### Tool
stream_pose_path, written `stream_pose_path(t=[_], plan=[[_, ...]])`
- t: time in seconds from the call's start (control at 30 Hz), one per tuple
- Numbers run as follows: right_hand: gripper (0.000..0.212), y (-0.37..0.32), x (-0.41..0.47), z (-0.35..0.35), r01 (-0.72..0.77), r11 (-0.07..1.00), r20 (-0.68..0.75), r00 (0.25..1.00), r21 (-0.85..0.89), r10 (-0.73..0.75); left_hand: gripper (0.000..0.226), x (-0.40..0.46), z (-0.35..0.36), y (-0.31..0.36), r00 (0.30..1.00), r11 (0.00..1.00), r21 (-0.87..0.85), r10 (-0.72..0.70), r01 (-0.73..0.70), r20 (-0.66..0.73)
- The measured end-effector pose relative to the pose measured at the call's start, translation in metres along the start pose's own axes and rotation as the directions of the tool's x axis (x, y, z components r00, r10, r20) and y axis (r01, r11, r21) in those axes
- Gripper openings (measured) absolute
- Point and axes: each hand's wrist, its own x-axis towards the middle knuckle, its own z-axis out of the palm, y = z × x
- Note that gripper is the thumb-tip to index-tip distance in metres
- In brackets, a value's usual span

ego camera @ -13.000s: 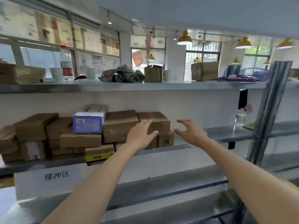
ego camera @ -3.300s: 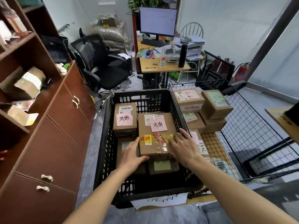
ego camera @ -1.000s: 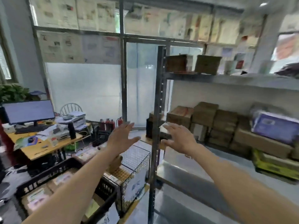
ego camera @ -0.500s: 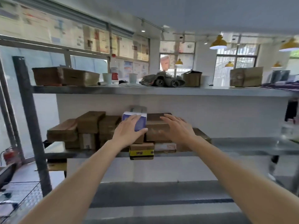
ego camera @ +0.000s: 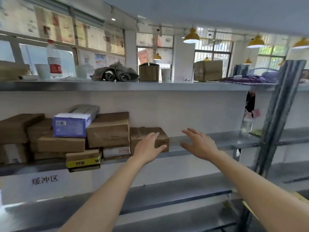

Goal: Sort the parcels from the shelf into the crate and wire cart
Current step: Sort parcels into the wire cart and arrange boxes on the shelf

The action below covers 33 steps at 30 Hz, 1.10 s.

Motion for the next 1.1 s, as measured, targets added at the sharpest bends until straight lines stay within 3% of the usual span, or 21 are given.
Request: stream_pose_path(t=[0.37, 0.6, 0.83, 1.1], plan=[[0.069, 0.031, 0.111, 0.083, 0.016, 0.995, 0.131, 0.991, 0.102, -0.029, 0.074, 0.097, 0.070, -0.041, 0.989, 0.989, 0.006, -0.150, 0.150, 0.014], [0.074, 0.027, 0.175, 0.133, 0.076, 0.985, 0.216, 0.970, 0.156, -0.110, 0.075, 0.130, 0.084, -0.081, 0.985, 0.985, 0.033, -0.171, 0.171, -0.003], [0.066, 0.049, 0.197, 0.153, 0.183, 0.946, 0.241, 0.938, 0.269, -0.250, 0.076, 0.142, 0.092, -0.075, 0.978, 0.968, 0.135, -0.209, 0.210, -0.020], [0.068, 0.102, 0.207, 0.161, 0.150, 0.821, 0.273, 0.897, 0.550, -0.346, 0.073, 0.157, 0.115, -0.026, 0.935, 0.911, 0.211, -0.351, 0.354, -0.053]])
